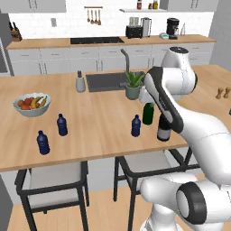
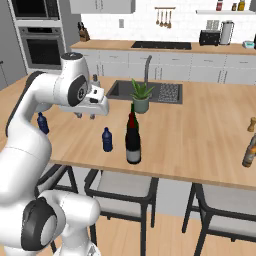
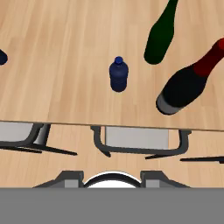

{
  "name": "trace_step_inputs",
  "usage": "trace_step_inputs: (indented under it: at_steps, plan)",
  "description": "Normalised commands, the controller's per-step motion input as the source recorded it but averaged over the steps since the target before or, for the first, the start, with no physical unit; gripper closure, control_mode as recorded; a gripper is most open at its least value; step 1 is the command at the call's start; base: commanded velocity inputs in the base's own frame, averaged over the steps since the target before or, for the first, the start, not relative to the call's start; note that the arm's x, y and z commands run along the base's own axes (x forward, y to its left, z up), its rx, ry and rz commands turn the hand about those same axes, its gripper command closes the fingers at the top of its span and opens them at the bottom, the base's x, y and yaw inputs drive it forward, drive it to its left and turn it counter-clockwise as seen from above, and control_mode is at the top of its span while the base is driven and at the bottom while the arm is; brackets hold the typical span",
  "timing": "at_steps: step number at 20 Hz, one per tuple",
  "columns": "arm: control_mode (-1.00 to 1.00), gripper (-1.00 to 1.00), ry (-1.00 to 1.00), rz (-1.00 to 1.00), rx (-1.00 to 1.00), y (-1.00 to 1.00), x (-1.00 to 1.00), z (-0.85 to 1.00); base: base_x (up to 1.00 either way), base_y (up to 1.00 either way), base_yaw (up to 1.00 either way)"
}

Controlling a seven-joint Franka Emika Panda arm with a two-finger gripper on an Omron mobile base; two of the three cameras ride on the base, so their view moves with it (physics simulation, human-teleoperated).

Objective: Move the plastic bottles in the middle to the plastics group, and the glass bottles in the middle to the glass group.

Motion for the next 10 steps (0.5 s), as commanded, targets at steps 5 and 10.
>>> trace_step_inputs:
  at_steps: [5, 10]
  plan:
    - [-1.00, -1.00, 0.00, 0.00, 0.00, -0.12, -0.17, 0.00, 0.00, 0.00, 0.00]
    - [-1.00, -1.00, 0.04, -0.02, 0.00, -0.68, -0.35, 0.11, 0.00, 0.00, 0.00]
